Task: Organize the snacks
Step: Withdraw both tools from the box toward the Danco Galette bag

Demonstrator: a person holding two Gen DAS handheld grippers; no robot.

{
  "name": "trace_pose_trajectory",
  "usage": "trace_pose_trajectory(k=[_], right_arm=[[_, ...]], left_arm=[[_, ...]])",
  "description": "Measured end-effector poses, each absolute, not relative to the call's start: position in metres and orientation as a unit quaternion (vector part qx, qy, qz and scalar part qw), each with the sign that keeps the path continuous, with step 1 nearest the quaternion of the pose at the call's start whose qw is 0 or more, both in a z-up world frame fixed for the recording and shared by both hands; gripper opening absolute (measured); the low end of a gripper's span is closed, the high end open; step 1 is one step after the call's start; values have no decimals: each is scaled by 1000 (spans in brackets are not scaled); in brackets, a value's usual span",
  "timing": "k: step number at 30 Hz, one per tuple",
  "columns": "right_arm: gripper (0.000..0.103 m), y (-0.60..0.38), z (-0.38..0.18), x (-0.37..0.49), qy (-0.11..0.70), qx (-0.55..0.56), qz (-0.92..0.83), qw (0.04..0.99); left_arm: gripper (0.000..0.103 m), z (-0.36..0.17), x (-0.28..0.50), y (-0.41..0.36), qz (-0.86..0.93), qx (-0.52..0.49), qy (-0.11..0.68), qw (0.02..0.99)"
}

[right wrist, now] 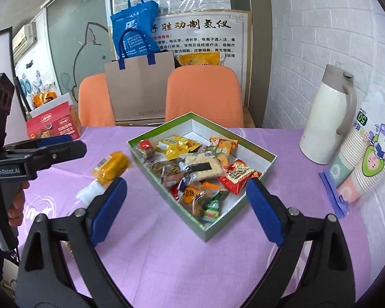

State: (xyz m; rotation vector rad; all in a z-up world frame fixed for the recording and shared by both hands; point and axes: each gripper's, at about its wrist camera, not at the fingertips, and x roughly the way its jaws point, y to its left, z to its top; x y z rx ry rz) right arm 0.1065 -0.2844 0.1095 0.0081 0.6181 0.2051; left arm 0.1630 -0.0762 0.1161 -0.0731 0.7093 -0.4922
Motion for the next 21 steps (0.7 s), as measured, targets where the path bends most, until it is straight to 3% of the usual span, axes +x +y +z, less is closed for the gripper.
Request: trace_pose_trajectory(k=[7,16,21], right_arm=[[96,-262,83,54,311,16,134,941],[96,-235,7,32,380,56,178,906],[96,-210,-9,43,397,86,203,891]], left_arm=[[88,95,107,-38,-207,-12,351,913],[88,15,66,24,-163,-90,400,897],[88,-2,60,31,-176,-105,412,888]])
